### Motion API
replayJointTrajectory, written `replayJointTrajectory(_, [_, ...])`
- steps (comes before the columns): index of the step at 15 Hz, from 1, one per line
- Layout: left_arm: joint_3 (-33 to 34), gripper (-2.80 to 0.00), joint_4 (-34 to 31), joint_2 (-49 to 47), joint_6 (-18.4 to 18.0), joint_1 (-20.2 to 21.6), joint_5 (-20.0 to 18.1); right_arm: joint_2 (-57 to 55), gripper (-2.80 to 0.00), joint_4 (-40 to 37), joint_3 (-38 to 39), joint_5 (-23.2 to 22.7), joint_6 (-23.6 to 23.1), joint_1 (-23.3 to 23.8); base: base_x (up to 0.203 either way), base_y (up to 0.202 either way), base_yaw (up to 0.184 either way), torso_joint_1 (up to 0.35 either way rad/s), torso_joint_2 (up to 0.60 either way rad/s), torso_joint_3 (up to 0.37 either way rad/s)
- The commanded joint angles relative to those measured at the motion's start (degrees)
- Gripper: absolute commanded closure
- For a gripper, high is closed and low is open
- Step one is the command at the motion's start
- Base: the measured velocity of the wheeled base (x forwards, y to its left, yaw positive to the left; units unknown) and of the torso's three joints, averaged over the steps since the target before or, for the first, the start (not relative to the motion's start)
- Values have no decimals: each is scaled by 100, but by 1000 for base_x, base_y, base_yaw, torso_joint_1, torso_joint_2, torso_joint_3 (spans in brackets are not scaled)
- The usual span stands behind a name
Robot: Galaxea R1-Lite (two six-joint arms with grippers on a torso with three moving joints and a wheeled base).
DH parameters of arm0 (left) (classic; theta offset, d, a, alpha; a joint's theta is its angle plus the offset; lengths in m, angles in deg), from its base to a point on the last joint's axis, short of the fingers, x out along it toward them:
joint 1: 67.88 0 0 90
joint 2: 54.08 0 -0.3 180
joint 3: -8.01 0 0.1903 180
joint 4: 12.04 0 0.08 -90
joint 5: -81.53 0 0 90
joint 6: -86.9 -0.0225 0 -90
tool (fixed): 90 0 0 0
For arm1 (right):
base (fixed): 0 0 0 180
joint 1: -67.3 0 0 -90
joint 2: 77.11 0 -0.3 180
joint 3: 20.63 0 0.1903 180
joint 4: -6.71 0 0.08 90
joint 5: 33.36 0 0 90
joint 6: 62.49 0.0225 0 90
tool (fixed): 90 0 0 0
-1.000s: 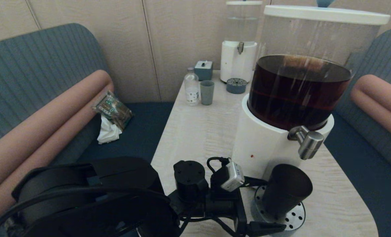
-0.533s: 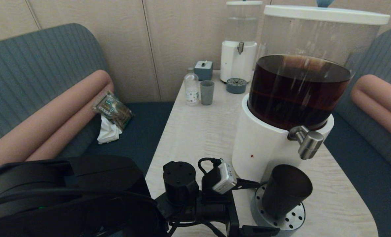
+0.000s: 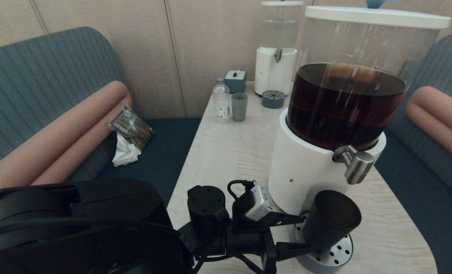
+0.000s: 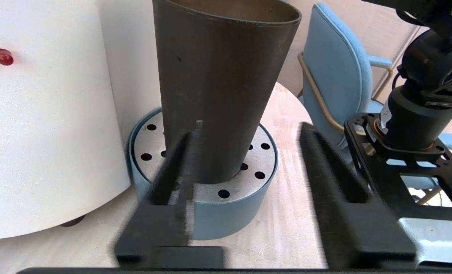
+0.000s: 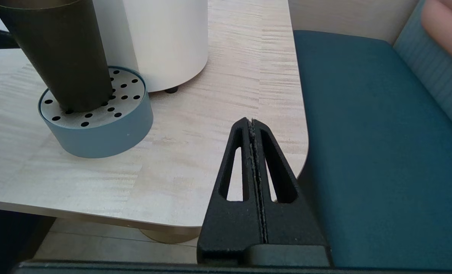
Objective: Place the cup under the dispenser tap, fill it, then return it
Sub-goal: Turn on the faucet
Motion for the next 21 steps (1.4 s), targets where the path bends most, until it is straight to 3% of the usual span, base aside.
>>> replayJointTrajectory(1, [-24, 0, 48, -33, 0, -2, -26, 2, 0, 5, 53, 0, -2, 0, 0, 0, 0, 0, 0, 0])
replayJointTrajectory(21, [-508, 0, 48, -437, 35, -19, -26, 2, 0, 5, 53, 0, -2, 0, 0, 0, 0, 0, 0, 0])
